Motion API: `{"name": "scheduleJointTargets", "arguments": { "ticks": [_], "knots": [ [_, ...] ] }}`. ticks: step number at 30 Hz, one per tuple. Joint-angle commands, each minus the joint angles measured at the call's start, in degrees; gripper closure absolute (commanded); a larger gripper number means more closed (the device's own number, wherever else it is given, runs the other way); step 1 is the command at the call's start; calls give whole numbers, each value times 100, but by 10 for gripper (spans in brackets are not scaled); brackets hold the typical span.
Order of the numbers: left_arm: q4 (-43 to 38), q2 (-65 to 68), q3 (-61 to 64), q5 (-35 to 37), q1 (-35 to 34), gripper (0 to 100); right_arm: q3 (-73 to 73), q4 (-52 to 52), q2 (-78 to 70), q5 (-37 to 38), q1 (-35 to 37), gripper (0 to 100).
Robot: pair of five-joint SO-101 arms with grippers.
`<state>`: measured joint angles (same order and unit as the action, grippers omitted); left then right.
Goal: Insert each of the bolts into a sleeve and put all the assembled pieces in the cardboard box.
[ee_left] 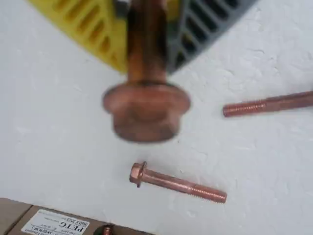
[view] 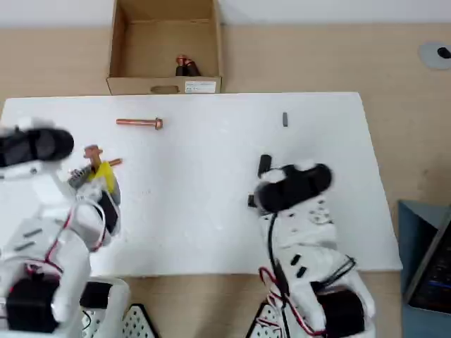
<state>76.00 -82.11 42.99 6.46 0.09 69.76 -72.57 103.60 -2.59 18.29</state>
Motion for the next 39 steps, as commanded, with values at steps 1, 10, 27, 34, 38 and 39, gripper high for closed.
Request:
{"name": "scheduleJointTargets", "arguments": {
  "ticks": [1,10,27,34,38,39],
  "knots": [
    [-220,-1051,782,53,44,1000,154,387,664,-53,532,989],
    [-220,-2211,1433,607,53,1000,444,642,664,-53,2062,989],
    [-2040,-2246,1723,1837,2444,999,875,1371,664,-53,3160,989],
    [-2110,-2246,1881,2119,2567,999,866,1371,778,-53,3160,989],
    [-2338,-2246,1934,2444,2523,999,866,1371,848,-53,3160,989],
    [-2391,-2246,1934,2444,2514,999,866,1371,848,-53,3160,989]
  ]
}}
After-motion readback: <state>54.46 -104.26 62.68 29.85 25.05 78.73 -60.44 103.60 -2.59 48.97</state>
